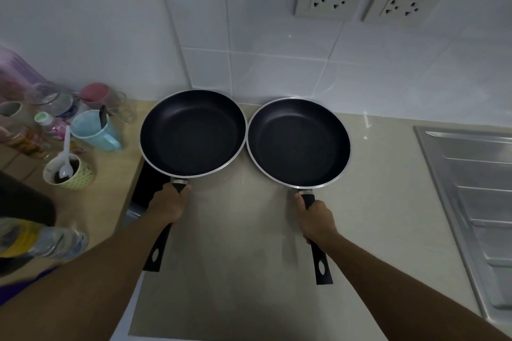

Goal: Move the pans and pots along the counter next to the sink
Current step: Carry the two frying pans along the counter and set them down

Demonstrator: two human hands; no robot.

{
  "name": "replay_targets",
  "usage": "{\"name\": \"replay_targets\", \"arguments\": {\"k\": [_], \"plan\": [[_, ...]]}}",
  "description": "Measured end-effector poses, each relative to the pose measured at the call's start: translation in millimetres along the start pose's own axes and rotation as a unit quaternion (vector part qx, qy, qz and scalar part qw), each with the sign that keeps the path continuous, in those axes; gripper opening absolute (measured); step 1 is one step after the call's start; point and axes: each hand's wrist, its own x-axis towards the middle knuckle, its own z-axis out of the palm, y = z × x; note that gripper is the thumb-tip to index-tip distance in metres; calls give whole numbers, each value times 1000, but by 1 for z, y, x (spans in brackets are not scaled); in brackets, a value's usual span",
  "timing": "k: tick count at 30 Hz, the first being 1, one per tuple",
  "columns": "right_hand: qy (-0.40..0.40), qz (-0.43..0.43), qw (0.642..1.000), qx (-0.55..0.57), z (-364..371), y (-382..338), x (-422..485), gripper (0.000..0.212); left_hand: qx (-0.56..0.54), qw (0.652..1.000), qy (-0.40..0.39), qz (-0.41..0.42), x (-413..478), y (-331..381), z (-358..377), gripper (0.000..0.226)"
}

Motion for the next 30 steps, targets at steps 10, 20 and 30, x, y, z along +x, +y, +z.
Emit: {"name": "replay_targets", "arguments": {"k": [10, 20, 30], "plan": [[-21, 3, 1000, -3, -5, -2, 1, 67, 61, 997, 37, 42, -13, 3, -6, 64], [-153, 45, 978, 135, -34, -13, -6, 45, 109, 980, 92, 141, -55, 32, -31, 34], [-212, -7, 976, 40, -53, -12, -19, 26, 137, 963, 53, 227, -96, 97, -34, 37]]}}
